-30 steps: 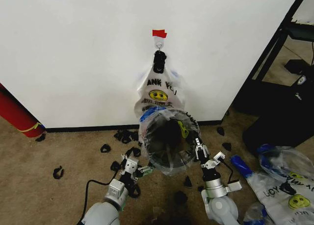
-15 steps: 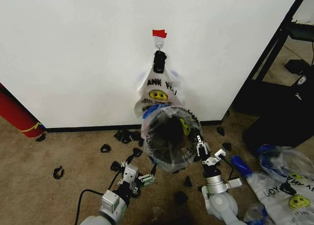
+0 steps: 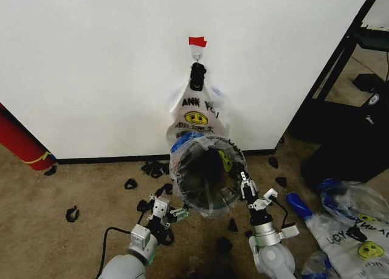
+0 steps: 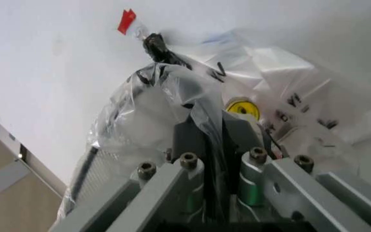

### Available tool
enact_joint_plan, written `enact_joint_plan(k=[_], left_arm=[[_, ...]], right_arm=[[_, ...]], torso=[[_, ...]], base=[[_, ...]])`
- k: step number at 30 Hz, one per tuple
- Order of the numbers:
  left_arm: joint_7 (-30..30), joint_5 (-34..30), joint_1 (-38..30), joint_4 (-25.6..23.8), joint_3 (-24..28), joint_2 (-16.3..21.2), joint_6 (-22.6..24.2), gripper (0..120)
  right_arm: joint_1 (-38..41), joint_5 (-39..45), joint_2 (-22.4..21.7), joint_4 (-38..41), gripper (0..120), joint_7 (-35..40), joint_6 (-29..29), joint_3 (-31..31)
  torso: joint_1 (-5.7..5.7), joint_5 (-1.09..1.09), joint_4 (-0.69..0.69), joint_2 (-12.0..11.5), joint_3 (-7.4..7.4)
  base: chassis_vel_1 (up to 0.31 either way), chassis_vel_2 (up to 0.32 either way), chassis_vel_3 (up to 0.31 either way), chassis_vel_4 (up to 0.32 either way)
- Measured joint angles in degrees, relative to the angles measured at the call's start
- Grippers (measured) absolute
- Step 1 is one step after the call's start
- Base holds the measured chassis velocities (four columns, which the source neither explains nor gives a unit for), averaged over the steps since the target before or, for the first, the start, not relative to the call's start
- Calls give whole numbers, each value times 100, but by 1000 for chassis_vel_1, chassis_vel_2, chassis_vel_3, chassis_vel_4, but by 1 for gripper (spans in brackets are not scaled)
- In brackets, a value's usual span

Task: Pick up the garbage bag from the wall and place it over the trash bin.

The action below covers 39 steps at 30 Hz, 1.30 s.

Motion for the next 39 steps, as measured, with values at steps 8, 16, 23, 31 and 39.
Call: enact_joint_plan(k=[8, 16, 23, 31, 39], left_arm=[[-84, 112, -108, 254, 27, 21, 116, 99], [-56, 233, -44, 355, 42, -52, -34, 99], [498, 176, 159, 113, -74, 13, -209, 100], [1895, 1068, 651, 71, -528, 29, -1263, 100], [2653, 1918, 1103, 257, -1186, -172, -2092, 100]], right_arm=[[-89, 68, -40, 197, 1, 49, -79, -102], [-128, 268, -10, 278, 1, 157, -135, -135], [-97, 251, 21, 252, 1, 368, -139, -153], [117, -76, 164, 216, 1, 1674, -257, -197], [255, -340, 218, 534, 1, 3701, -1022, -273]], torso=[[0, 0, 0, 0, 0], [0, 0, 0, 0, 0], [0, 1, 0, 0, 0], [0, 1, 0, 0, 0], [0, 0, 0, 0, 0]], base=[[0, 0, 0, 0], [0, 0, 0, 0], [0, 0, 0, 0], [0, 0, 0, 0], [0, 0, 0, 0]])
